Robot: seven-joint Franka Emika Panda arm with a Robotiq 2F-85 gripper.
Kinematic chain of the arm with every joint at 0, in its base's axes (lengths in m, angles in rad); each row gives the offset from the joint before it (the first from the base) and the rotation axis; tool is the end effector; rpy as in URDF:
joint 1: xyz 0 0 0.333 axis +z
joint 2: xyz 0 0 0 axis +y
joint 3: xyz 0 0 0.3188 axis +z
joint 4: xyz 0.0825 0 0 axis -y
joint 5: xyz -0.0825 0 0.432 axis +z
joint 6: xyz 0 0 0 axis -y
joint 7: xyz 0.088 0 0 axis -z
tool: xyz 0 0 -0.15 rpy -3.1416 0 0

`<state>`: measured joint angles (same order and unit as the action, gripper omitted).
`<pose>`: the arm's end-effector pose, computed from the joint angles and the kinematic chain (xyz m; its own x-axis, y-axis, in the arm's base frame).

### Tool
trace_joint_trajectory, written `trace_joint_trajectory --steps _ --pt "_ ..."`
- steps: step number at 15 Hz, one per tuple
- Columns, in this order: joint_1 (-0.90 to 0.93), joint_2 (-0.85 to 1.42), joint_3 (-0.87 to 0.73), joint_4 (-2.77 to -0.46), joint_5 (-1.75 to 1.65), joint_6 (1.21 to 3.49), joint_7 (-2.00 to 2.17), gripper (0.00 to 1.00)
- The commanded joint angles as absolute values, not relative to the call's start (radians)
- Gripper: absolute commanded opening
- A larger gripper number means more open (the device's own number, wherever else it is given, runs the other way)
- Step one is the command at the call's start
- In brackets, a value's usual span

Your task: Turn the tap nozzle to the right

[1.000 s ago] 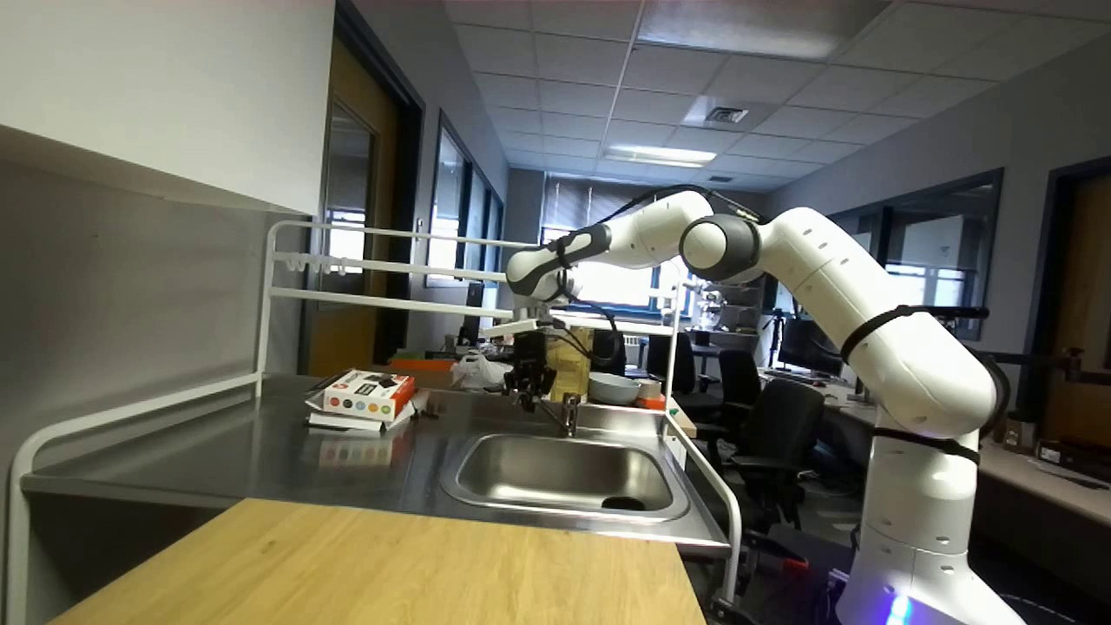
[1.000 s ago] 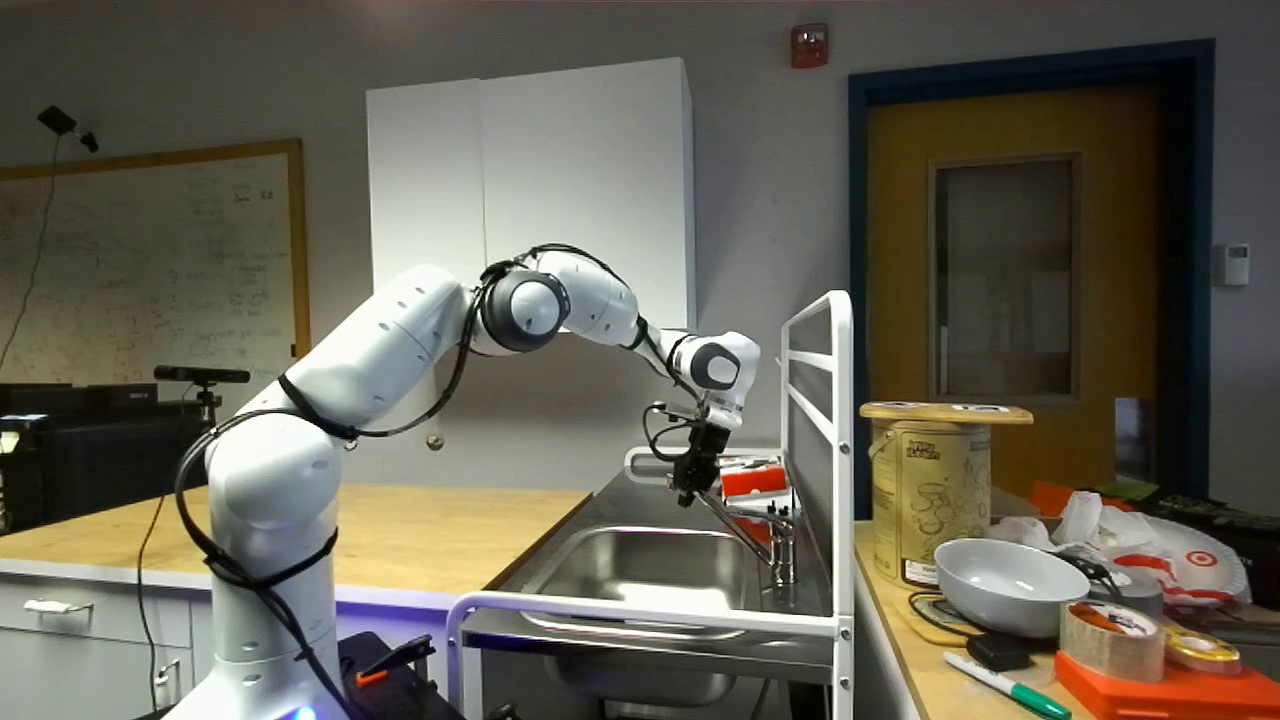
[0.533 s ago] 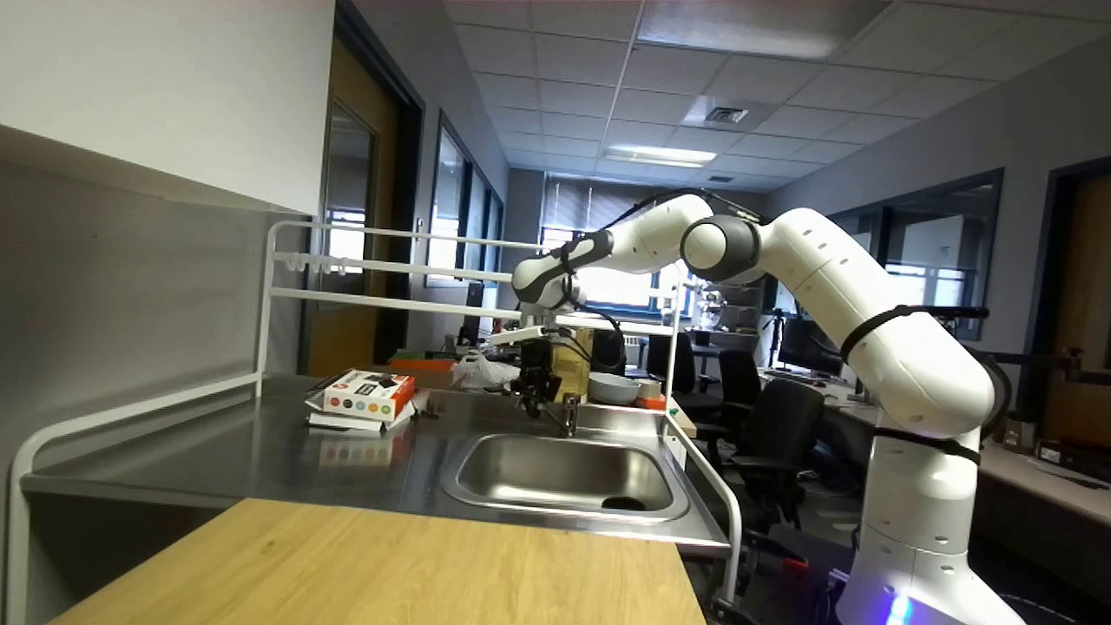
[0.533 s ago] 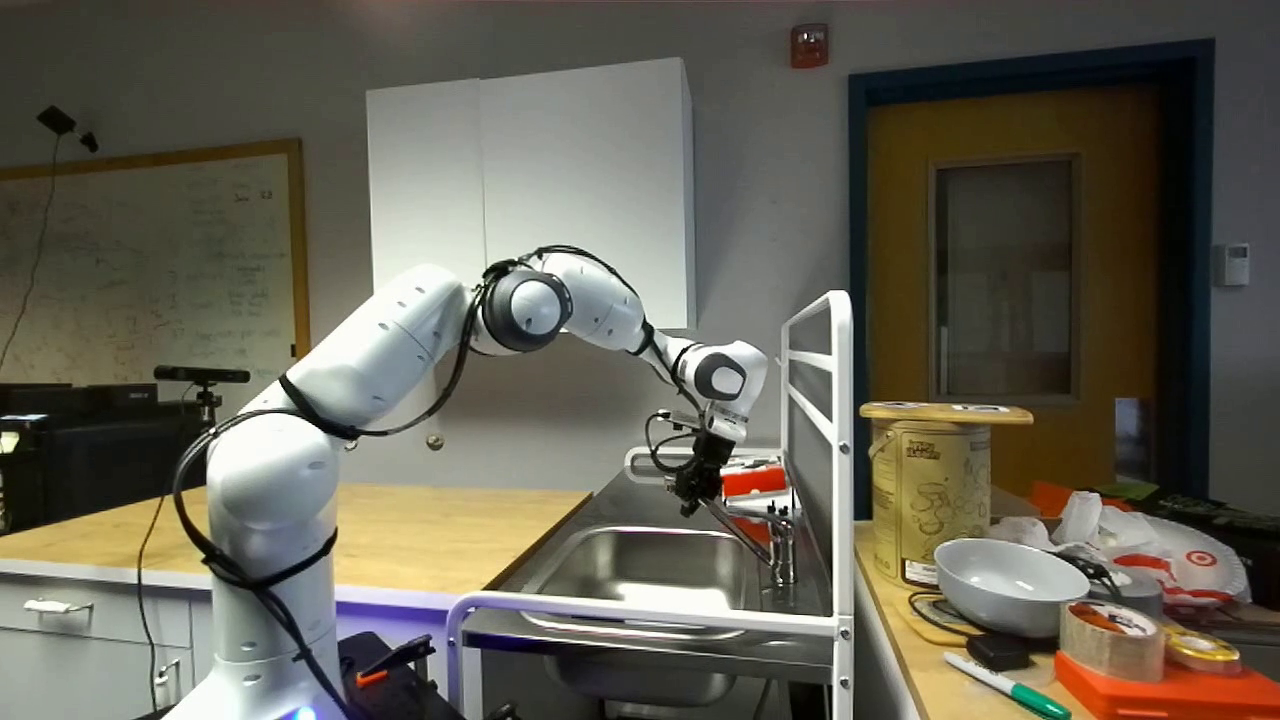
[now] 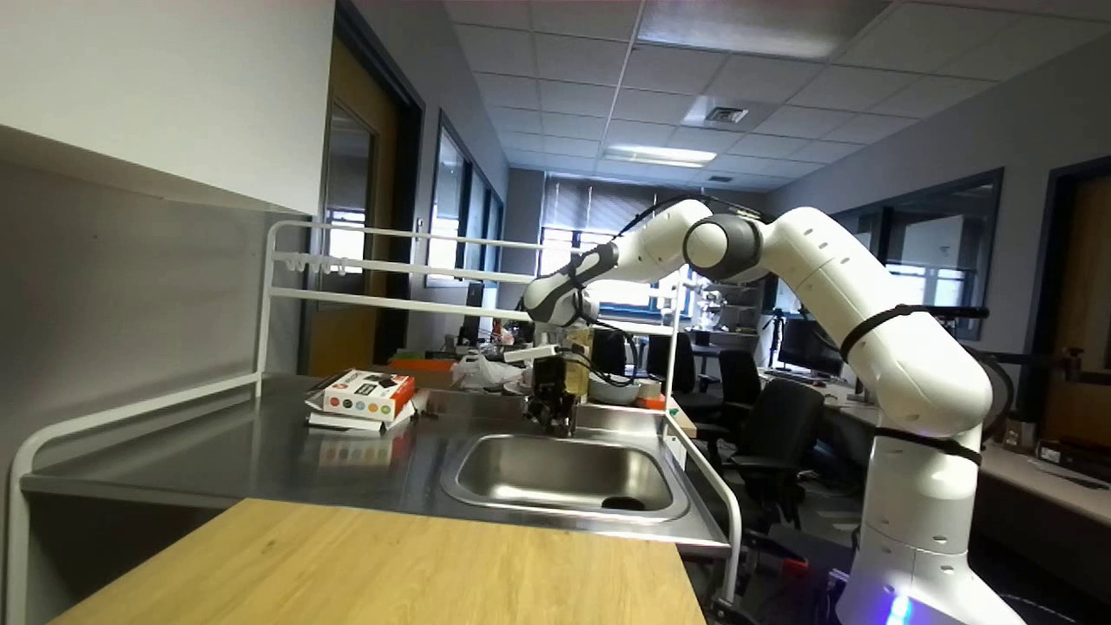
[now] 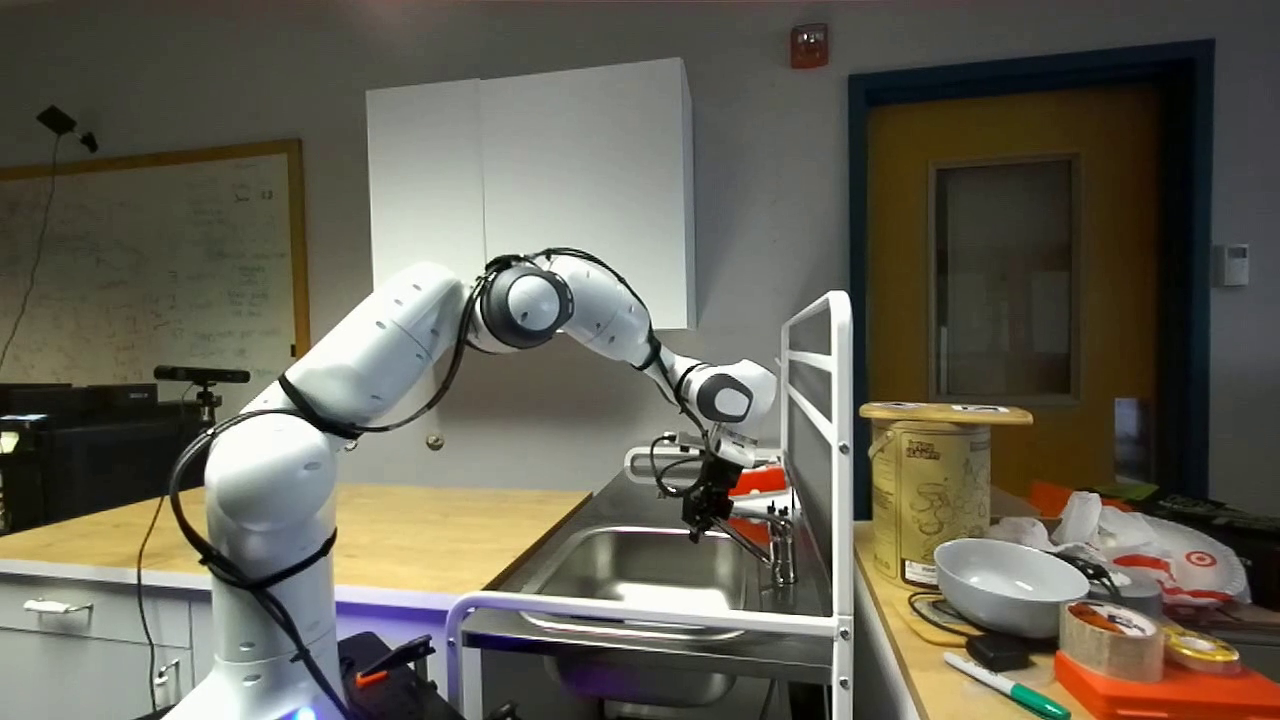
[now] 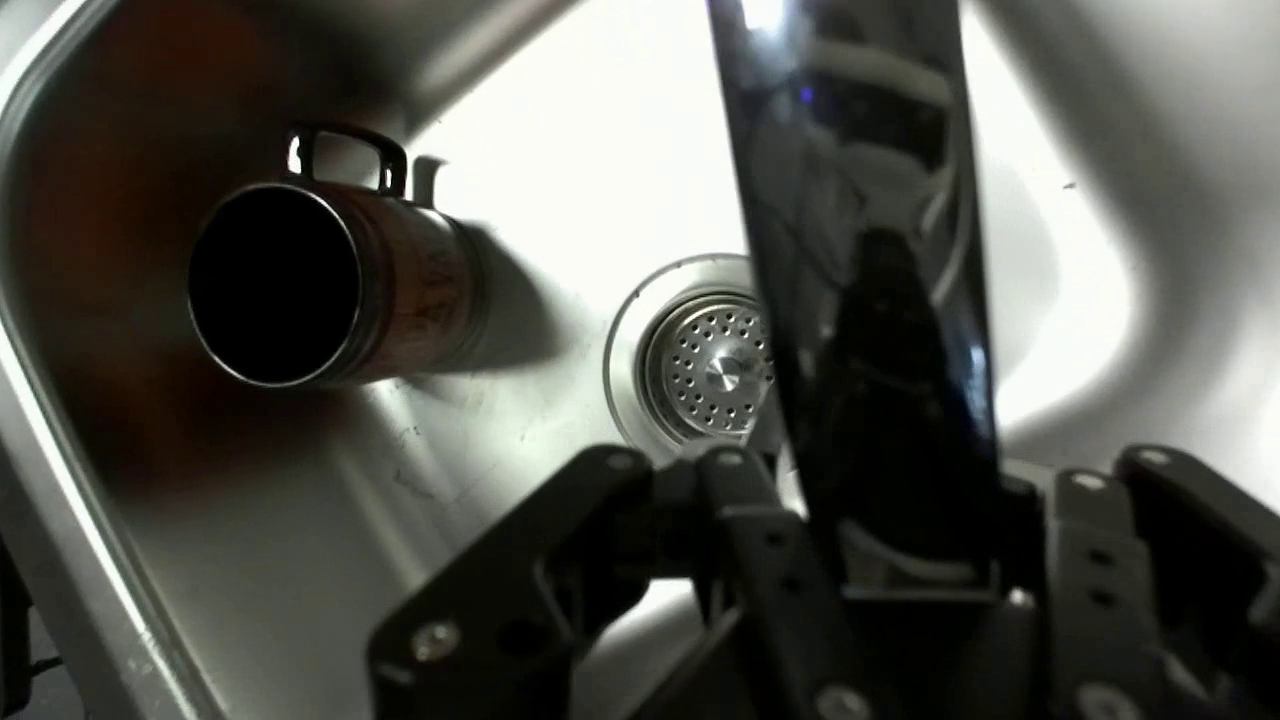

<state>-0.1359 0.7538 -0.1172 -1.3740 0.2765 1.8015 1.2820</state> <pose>0.7142 -0.1377 0.1846 -0.0834 -0.9675 -0.2388 -0.9650 0.0187 0.2615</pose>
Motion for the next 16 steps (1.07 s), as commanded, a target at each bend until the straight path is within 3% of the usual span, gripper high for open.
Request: trace_joint_trajectory --steps 1,16 --pt "-0.137 0.688 -0.135 -1.514 0.275 1.879 1.229 0.06" --pt "-0.154 0.521 -0.18 -1.852 0.271 2.129 1.028 0.06"
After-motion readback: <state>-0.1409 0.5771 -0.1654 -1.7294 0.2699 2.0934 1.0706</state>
